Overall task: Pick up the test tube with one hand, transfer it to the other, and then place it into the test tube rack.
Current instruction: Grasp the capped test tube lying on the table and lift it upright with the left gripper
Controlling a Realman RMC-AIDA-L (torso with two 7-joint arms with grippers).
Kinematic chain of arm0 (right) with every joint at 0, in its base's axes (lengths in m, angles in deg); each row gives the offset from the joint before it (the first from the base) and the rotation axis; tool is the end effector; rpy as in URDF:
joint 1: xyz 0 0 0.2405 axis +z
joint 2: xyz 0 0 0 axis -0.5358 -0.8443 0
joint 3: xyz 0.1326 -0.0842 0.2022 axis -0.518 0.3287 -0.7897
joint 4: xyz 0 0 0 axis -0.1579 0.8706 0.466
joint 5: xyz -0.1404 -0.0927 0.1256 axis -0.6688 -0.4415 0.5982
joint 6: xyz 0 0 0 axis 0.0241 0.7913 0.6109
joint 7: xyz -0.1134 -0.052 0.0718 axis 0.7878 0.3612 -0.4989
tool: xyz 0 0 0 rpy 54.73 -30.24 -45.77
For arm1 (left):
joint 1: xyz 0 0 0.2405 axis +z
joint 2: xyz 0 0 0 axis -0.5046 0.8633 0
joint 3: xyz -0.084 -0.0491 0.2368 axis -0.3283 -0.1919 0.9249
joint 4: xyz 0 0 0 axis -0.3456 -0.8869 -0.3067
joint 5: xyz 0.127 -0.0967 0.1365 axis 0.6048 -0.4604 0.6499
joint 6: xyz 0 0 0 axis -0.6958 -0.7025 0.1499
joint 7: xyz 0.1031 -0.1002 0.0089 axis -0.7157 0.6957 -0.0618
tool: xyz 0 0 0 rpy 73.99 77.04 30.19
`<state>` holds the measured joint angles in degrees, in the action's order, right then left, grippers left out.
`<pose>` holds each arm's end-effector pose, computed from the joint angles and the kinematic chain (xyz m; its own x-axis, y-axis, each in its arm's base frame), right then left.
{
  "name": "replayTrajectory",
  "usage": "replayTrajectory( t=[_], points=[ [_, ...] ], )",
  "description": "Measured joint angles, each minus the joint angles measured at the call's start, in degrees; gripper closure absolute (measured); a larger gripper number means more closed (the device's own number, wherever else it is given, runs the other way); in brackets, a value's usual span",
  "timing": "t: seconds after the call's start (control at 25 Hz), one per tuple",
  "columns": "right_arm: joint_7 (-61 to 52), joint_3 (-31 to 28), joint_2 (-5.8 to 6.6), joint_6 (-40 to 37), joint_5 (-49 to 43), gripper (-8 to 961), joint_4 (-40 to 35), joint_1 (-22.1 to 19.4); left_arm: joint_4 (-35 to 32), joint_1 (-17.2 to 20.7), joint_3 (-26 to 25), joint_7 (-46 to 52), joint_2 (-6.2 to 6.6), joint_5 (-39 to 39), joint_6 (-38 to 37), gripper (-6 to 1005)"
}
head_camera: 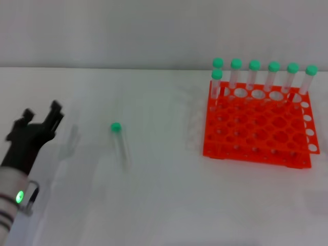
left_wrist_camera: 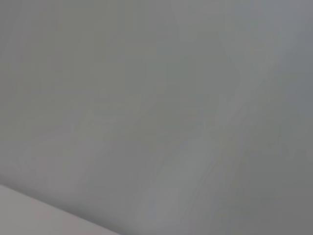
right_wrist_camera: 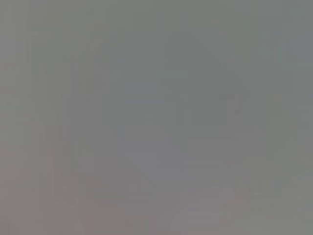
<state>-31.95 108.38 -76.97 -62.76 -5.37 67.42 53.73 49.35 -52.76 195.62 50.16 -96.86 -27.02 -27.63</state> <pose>0.3740 0.3175 0.0730 0.6720 0.1554 -0.7241 -0.7322 -0.0072 -0.6811 -0.3420 0.3150 -0.0231 0.3581 0.0490 0.9324 0.9326 -0.0672 -0.3547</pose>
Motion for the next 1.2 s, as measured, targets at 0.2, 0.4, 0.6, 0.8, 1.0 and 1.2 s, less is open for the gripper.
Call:
replayTrajectory(
  t=[0.2,0.4,0.6,0.8,1.0,1.2],
  points=[
    [2.47,-2.40,-0.12,0.63,0.08,97,-0.01,-0.46,5.89,-9.26,0.58,12.42,1.79,3.24,7.06,167],
    [2.70,-3.11,-0.02,0.68,0.07,97,-0.48,-1.06,13.02,-17.64,0.65,34.57,6.06,17.28,11.30,168],
    [3.74,-4.57,0.00,0.71,0.08,97,-0.72,-1.30,20.17,-23.78,4.25,54.46,8.93,31.12,12.05,168],
    [3.82,-4.63,-0.04,0.72,0.07,97,-0.72,-0.71,28.91,-28.50,19.78,72.52,9.91,36.37,8.21,168],
    [3.90,-4.64,-0.20,1.01,0.07,97,-0.72,-0.44,39.10,-32.28,21.43,84.95,10.14,46.66,-3.85,168],
    [3.92,-4.63,-0.36,1.08,0.07,98,-0.71,-0.42,47.61,-36.40,21.38,94.78,10.37,60.01,-14.65,168]
  ],
)
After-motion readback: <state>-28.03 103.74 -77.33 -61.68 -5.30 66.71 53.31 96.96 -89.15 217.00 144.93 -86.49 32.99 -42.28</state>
